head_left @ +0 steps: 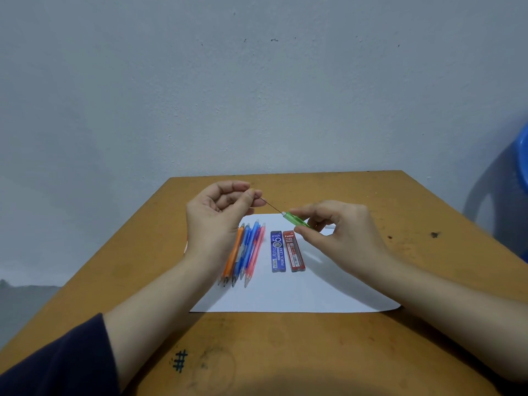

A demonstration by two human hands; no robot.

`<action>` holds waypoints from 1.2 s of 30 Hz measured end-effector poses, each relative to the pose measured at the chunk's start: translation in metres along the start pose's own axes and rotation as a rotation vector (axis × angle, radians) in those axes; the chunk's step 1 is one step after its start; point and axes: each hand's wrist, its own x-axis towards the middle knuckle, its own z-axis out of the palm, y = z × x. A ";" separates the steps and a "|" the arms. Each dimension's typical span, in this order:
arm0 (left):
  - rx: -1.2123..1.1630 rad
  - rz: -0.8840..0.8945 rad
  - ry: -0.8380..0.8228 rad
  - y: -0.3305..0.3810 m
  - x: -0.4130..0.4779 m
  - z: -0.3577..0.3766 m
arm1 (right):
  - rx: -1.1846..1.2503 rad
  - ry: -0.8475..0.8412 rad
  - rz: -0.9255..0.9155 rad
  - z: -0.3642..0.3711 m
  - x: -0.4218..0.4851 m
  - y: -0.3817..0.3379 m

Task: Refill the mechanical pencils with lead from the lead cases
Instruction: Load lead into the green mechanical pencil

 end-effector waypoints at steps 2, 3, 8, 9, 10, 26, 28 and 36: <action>-0.004 0.007 0.002 0.000 0.000 0.001 | 0.002 0.009 -0.002 0.000 0.000 0.000; -0.012 0.002 0.000 0.000 -0.001 0.001 | 0.002 0.012 -0.003 0.000 0.000 0.001; -0.058 -0.014 -0.010 0.000 0.000 0.001 | -0.002 0.015 -0.011 0.001 0.001 0.002; -0.052 -0.002 -0.006 0.000 -0.001 0.001 | -0.003 0.018 -0.013 0.001 0.001 0.002; -0.045 0.010 -0.001 0.001 -0.001 0.001 | -0.003 0.020 -0.014 0.001 0.001 0.003; -0.021 0.029 0.016 -0.001 -0.001 0.001 | -0.002 0.034 -0.026 0.001 0.001 0.002; -0.035 0.028 0.012 0.000 -0.001 0.002 | -0.001 0.036 -0.026 0.001 0.001 0.003; -0.005 0.081 -0.006 0.000 -0.002 0.001 | 0.012 0.049 -0.019 0.000 0.000 0.002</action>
